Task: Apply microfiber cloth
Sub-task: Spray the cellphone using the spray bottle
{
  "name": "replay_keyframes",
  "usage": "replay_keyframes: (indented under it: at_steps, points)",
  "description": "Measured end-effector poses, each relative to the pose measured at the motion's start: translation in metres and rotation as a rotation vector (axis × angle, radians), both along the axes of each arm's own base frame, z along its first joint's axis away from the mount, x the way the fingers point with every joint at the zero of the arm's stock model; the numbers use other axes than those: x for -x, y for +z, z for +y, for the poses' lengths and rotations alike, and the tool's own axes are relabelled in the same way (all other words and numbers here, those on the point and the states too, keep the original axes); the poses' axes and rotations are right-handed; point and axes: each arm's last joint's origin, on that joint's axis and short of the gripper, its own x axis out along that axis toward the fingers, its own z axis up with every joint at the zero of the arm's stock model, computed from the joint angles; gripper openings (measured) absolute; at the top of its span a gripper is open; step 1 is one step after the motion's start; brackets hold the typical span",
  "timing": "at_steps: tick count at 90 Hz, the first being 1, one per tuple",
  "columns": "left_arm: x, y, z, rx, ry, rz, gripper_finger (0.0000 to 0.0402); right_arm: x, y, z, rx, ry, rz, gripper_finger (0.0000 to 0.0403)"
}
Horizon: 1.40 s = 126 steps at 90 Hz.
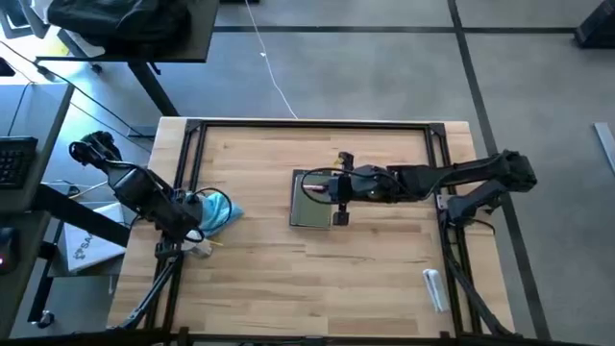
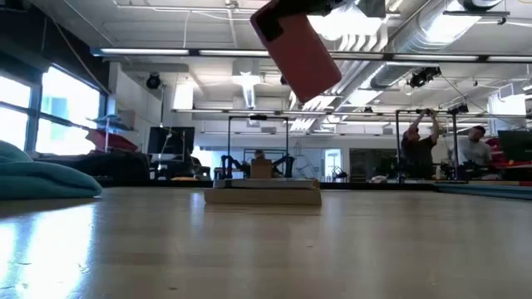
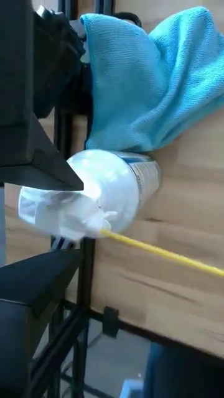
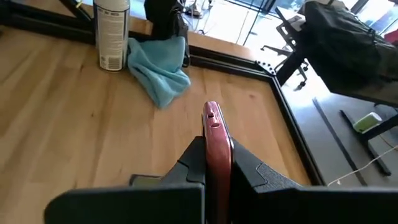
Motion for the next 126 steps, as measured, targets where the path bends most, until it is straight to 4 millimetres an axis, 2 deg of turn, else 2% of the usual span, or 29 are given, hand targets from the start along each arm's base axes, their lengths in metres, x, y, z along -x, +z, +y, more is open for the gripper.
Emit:
replay_keyframes:
  at_steps: [18,38,51,67,77,96,109,118,126]
  points:
    - [0.001,-0.009,-0.002,-0.029,-0.019,0.019,0.0112,0.000,0.000,0.000,0.001,-0.001,0.002,0.0000]
    - [0.001,-0.006,0.000,-0.066,-0.036,-0.023,0.0034,0.000,0.000,0.000,0.001,-0.001,0.002,0.0000]
    - [-0.005,-0.005,0.002,-0.070,0.024,-0.066,0.0032,0.003,0.002,0.000,0.005,0.003,0.005,0.0000]
    - [-0.032,-0.003,0.003,0.005,0.227,-0.244,0.0032,0.007,0.008,-0.001,0.020,0.004,-0.008,0.0000]
    - [-0.044,-0.002,0.008,0.024,0.278,-0.298,0.0032,0.008,0.006,-0.001,0.041,0.005,0.009,0.0000]
    - [-0.067,-0.007,0.018,0.049,0.358,-0.204,0.0032,0.010,0.009,-0.004,0.099,-0.063,0.001,0.0000]
    - [-0.088,0.004,0.025,0.005,0.334,-0.176,0.0032,0.011,0.012,-0.009,0.108,-0.098,-0.016,0.0000]
    - [-0.100,0.017,0.032,-0.086,0.369,-0.173,0.0032,0.013,0.000,-0.012,0.102,-0.105,-0.013,0.0000]
    - [-0.110,0.020,0.041,-0.185,0.417,-0.139,0.0032,0.017,-0.014,-0.017,0.084,-0.123,-0.026,0.0000]
